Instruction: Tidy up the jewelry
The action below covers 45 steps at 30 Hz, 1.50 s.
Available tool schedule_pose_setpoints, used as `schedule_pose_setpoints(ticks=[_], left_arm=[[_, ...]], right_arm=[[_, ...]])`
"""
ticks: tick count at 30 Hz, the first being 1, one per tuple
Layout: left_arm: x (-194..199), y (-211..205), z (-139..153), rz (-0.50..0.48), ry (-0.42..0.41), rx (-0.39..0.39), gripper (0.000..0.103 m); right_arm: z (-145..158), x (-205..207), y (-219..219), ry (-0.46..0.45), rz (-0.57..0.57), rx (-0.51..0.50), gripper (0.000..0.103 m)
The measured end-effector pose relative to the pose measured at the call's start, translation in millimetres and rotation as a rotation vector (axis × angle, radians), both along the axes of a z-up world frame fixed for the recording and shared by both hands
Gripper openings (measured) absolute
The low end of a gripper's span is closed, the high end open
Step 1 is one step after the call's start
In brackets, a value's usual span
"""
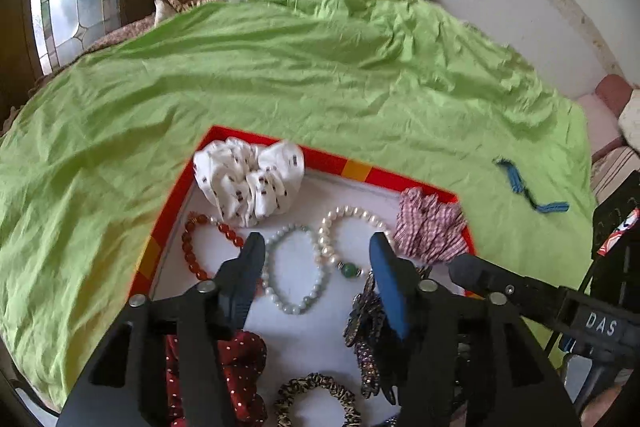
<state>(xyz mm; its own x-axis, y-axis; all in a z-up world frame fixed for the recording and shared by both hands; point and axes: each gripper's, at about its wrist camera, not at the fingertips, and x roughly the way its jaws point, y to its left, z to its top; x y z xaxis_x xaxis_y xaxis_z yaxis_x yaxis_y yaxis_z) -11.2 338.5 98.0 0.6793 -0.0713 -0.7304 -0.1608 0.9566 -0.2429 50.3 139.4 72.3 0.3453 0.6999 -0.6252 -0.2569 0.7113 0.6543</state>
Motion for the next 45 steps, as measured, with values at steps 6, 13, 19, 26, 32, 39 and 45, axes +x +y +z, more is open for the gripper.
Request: schedule_pose_setpoints(ticks=[6, 13, 19, 26, 32, 39, 45], left_arm=[[-3, -1, 4, -0.003, -0.016, -0.002, 0.059], [-9, -1, 7, 0.017, -0.027, 0.03, 0.061], [-15, -2, 11, 0.052, -0.042, 0.088, 0.064], [-22, -11, 17, 0.066, -0.066, 0.169, 0.067], [-43, -29, 38, 0.195, -0.201, 0.385, 0.083], [-111, -51, 86, 0.429, -0.507, 0.562, 0.103], [-165, -79, 96, 0.484, -0.503, 0.625, 0.103]], right_arm=[[17, -9, -10, -0.025, -0.021, 0.018, 0.045], [31, -25, -19, -0.059, -0.033, -0.014, 0.05], [36, -40, -23, -0.083, -0.034, -0.06, 0.052], [40, -55, -33, -0.108, -0.05, -0.106, 0.053], [46, -70, -48, -0.145, -0.082, -0.162, 0.055], [50, -106, -73, -0.188, -0.124, -0.265, 0.06], [40, -132, -86, -0.195, -0.15, -0.331, 0.065]])
